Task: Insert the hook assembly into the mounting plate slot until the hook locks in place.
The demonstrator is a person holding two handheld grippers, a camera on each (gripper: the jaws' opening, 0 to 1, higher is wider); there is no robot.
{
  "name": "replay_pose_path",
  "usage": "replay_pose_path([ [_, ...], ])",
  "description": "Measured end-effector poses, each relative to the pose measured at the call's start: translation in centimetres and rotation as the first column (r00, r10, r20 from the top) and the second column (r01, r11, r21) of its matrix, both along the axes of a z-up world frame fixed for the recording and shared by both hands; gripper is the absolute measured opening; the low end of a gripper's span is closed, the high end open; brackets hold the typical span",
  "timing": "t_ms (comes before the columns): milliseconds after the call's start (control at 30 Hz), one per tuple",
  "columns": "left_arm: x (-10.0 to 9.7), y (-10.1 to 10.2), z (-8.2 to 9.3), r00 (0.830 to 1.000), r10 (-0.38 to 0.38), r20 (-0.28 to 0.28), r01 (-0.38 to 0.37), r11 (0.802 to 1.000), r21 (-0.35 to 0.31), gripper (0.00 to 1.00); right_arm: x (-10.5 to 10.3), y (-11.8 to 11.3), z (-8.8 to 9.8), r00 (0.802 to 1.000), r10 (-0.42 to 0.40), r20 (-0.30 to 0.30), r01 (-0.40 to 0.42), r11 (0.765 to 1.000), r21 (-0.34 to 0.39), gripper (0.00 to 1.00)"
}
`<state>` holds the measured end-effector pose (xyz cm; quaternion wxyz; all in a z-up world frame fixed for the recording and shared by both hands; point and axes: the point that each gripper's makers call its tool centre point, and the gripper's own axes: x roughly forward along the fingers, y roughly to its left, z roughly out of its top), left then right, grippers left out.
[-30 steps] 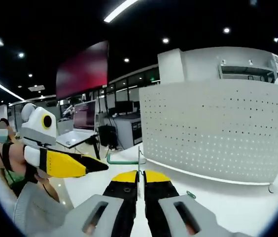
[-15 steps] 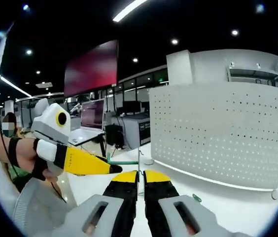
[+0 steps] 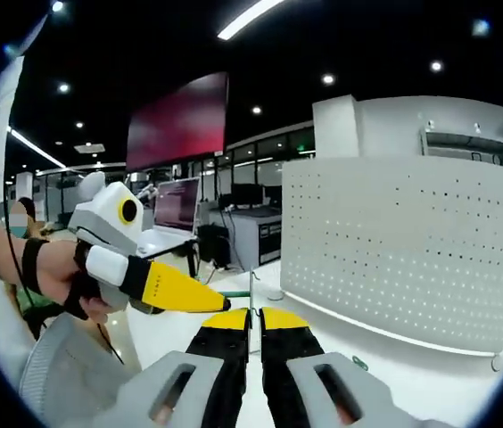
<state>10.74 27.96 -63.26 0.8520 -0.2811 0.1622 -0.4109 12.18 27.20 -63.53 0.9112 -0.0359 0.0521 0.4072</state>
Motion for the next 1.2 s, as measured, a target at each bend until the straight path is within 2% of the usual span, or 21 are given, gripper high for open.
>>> replay_pose_path([
  [500,-0.30,0.02,-0.61,0.999,-0.019,-0.033,0.018,1.000,-0.006,0.03,-0.37,0.51,-0.06,0.994,0.051,0.098,-0.042,0.994,-0.100,0.02],
  [567,-0.31,0.05,-0.48,0.999,-0.021,-0.023,0.021,1.000,-0.006,0.03,-0.41,0.51,0.12,0.992,0.055,0.116,-0.043,0.994,-0.102,0.02],
  [1067,-0.21,0.00,-0.86,0.999,-0.013,-0.044,0.013,1.000,-0.014,0.03,-0.37,0.45,-0.40,0.996,0.047,0.081,-0.040,0.996,-0.084,0.03],
  [1200,-0.13,0.07,-0.92,1.000,-0.008,-0.019,0.008,1.000,0.010,0.02,-0.28,0.49,-0.49,0.997,0.045,0.066,-0.040,0.996,-0.077,0.03],
])
